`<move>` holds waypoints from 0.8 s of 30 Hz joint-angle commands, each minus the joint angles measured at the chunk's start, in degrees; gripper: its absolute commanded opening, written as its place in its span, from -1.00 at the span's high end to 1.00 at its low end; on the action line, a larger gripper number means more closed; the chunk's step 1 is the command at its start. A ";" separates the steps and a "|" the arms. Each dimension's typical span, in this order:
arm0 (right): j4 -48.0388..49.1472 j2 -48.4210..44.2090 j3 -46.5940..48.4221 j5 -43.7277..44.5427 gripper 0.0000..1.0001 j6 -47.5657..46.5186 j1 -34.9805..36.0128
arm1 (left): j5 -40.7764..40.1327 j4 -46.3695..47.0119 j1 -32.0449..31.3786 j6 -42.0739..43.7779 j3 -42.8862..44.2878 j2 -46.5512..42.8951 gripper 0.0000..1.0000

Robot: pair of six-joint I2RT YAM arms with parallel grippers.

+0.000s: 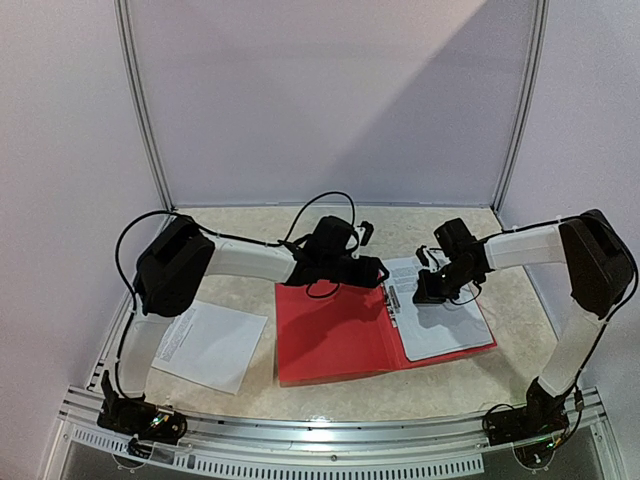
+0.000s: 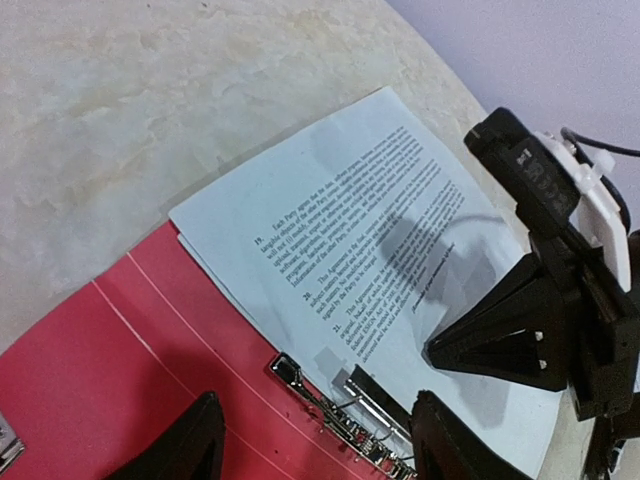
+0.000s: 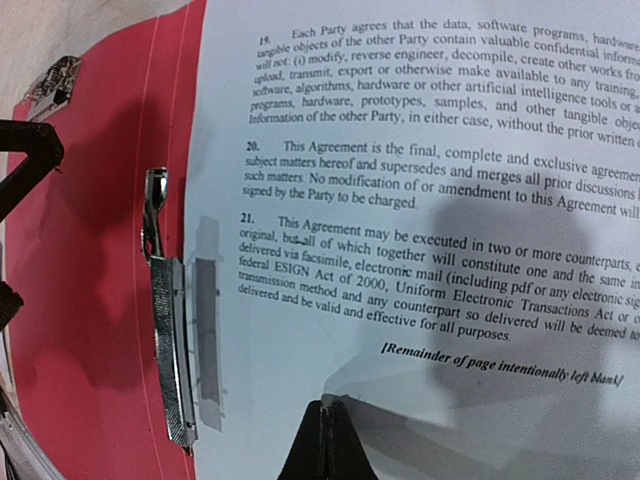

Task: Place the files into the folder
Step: Close the spring clip on the folder.

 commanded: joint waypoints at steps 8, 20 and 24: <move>0.63 4.21 -1.67 1.79 1.00 -0.63 0.08 | 5.99 1.66 -0.78 -0.02 2.71 5.87 -0.28; 0.00 4.59 -1.38 1.53 1.00 -0.50 0.12 | 12.90 6.94 -0.72 -2.51 4.59 8.65 -0.24; -0.20 4.59 -1.21 1.45 1.00 -0.57 0.04 | 14.17 8.90 -0.72 -3.05 3.41 7.76 -0.22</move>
